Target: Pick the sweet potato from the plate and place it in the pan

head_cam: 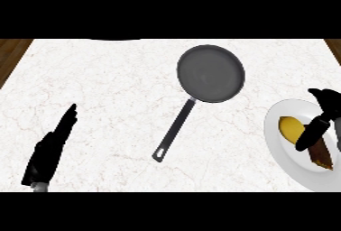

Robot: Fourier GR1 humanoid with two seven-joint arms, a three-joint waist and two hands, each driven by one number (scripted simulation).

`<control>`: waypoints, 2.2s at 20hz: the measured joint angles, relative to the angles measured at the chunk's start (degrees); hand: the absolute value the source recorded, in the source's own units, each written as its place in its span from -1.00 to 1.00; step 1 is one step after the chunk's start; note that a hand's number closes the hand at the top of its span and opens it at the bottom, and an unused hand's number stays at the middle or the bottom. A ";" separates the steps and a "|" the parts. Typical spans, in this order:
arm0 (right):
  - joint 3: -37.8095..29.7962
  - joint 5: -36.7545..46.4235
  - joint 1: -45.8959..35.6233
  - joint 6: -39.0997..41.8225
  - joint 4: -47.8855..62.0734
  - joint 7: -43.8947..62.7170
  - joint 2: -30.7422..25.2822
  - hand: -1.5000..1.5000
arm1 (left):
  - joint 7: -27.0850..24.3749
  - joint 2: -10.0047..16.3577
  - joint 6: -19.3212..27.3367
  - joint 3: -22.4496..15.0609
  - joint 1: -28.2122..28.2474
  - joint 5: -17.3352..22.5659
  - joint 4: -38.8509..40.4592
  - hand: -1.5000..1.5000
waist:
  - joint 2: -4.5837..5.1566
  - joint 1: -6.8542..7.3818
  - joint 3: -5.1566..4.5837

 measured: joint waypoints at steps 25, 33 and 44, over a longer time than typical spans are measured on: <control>2.88 6.15 -0.21 2.26 12.28 0.54 6.00 -1.00 | -0.05 -3.14 -1.42 2.19 0.25 -3.04 0.24 0.00 | -0.07 -0.74 0.06; 1.35 9.74 0.41 2.64 15.94 -1.71 7.43 -1.00 | 0.33 -3.75 -2.61 3.57 0.87 -3.91 -0.69 0.00 | -0.04 -0.68 0.07; -3.54 16.42 3.78 0.38 16.26 -6.33 9.80 1.00 | -1.63 -6.17 -5.00 5.84 1.99 -5.90 0.78 0.00 | -0.45 -0.70 -0.51</control>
